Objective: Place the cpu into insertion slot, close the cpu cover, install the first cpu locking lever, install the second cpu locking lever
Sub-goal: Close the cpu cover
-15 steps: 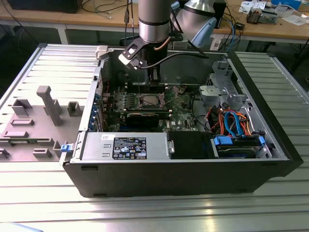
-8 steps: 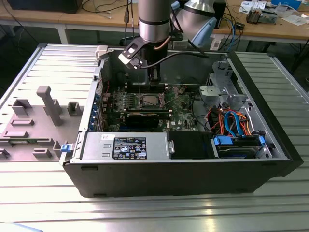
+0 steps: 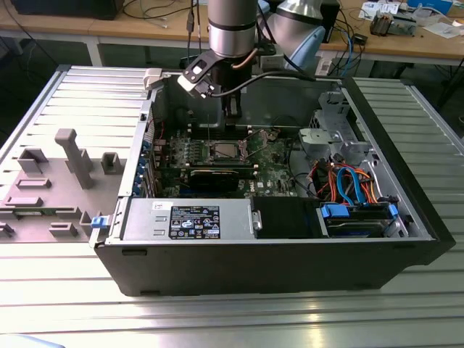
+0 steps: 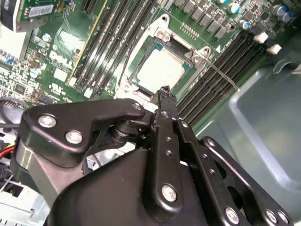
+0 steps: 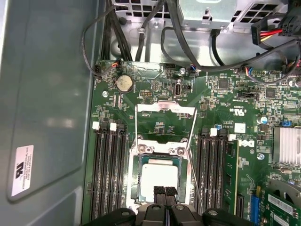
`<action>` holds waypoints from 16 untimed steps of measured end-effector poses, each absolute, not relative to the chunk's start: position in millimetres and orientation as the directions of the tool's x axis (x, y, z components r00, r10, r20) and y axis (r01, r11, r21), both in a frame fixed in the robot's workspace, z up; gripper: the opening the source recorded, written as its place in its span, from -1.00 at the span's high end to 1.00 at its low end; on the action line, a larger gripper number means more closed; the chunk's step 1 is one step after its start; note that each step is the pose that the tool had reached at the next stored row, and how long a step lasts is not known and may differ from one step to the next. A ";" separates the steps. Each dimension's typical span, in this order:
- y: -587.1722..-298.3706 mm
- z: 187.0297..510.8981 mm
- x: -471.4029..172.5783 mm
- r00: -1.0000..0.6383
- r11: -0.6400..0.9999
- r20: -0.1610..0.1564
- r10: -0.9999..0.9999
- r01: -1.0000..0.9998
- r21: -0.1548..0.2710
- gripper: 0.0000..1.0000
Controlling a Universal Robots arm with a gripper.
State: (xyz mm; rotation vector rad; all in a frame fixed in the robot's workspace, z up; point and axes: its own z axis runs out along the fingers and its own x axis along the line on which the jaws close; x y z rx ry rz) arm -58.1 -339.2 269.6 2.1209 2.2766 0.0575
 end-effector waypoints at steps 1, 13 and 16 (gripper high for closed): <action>-339.2 271.7 -58.1 -0.071 0.071 0.004 0.997 0.996 0.047 0.79; -339.2 278.9 -48.0 -0.071 0.071 0.004 0.997 0.996 0.047 0.79; -339.2 278.7 -41.1 -0.071 0.071 0.004 0.997 0.996 0.047 0.79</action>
